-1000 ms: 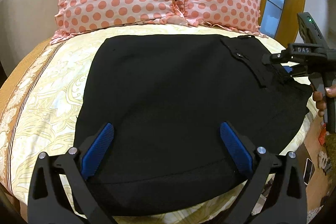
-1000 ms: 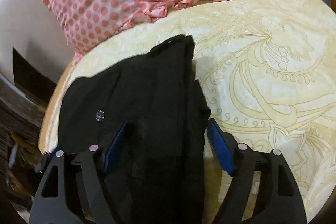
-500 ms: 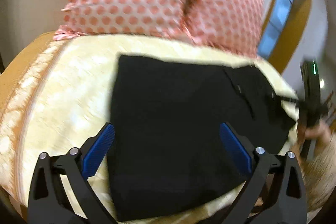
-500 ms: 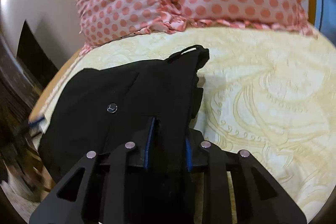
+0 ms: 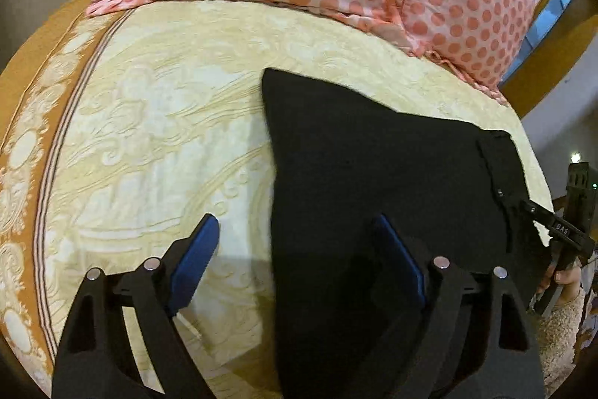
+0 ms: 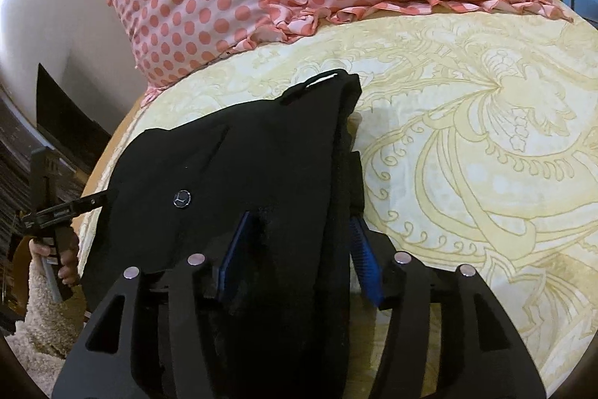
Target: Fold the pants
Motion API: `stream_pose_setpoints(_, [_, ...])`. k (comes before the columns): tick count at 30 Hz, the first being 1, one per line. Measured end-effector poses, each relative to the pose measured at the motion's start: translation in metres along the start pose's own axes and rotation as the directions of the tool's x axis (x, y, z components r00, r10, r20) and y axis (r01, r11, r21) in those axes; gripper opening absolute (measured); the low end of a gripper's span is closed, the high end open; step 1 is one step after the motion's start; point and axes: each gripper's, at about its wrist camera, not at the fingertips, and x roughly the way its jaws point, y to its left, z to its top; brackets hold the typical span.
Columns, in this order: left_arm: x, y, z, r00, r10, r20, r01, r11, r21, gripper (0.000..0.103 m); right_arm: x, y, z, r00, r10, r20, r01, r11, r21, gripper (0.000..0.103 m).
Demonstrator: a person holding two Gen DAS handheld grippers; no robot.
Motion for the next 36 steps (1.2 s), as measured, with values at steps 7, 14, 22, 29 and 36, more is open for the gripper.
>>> stream_pose_setpoints(7, [0.016, -0.017, 0.013, 0.998, -0.019, -0.059, 0.022, 0.999, 0.046, 0.083, 0.002, 0.007, 0.0, 1.0, -0.008, 0.005, 0.009, 0.998, -0.06, 0.059])
stream_pose_setpoints(14, [0.015, -0.003, 0.023, 0.993, -0.088, -0.08, 0.086, 0.996, -0.02, 0.037, -0.003, 0.001, -0.001, 0.998, 0.044, 0.041, -0.043, 0.998, -0.043, 0.026])
stream_pose_setpoints(22, [0.0, -0.018, 0.024, 0.999, -0.024, -0.025, 0.025, 0.999, 0.032, 0.005, -0.019, 0.018, 0.005, 0.995, 0.042, 0.092, -0.034, 0.996, -0.083, 0.017])
stream_pose_setpoints(29, [-0.012, -0.031, 0.048, 1.0, 0.002, 0.022, -0.004, 0.998, 0.068, 0.004, -0.024, 0.027, 0.03, 0.989, 0.067, 0.132, -0.053, 0.993, -0.106, 0.014])
stream_pose_setpoints(36, [0.001, -0.034, 0.124, 0.987, 0.087, 0.134, -0.099, 0.991, 0.088, 0.004, 0.002, 0.029, 0.104, 0.979, 0.045, 0.2, -0.02, 0.992, -0.125, 0.014])
